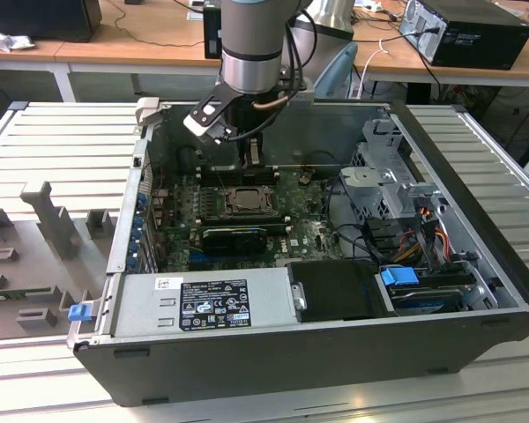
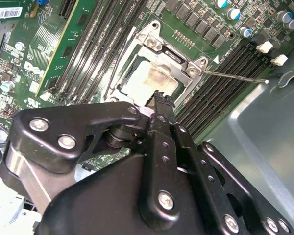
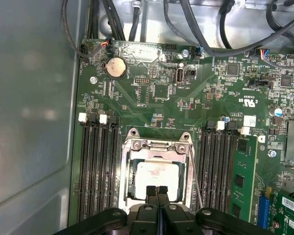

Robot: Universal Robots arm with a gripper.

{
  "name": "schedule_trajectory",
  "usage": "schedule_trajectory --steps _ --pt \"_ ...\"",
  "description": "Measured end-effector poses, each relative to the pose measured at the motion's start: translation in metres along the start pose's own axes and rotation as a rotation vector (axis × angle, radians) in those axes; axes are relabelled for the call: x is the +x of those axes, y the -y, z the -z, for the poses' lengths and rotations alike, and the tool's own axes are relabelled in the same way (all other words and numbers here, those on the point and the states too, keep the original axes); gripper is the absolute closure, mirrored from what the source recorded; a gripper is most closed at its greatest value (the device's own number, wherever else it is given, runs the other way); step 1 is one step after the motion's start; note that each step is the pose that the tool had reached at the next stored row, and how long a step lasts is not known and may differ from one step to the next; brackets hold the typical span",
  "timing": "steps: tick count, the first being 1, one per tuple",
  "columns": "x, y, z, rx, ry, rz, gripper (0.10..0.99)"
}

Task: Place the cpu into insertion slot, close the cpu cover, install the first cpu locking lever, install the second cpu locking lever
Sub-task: 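Install the first cpu locking lever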

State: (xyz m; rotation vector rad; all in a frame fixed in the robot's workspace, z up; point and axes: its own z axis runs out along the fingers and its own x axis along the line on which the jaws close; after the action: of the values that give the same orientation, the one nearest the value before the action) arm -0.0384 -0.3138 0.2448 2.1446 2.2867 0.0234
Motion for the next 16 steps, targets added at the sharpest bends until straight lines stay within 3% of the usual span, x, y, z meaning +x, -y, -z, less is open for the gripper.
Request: schedule_trajectory --steps 10,16 --pt "0.0 -0.0001 0.0056 0.0 0.0 0.0 0.98" --pt "0.0006 -0.0003 0.018 0.0 0.0023 0.004 0.98"
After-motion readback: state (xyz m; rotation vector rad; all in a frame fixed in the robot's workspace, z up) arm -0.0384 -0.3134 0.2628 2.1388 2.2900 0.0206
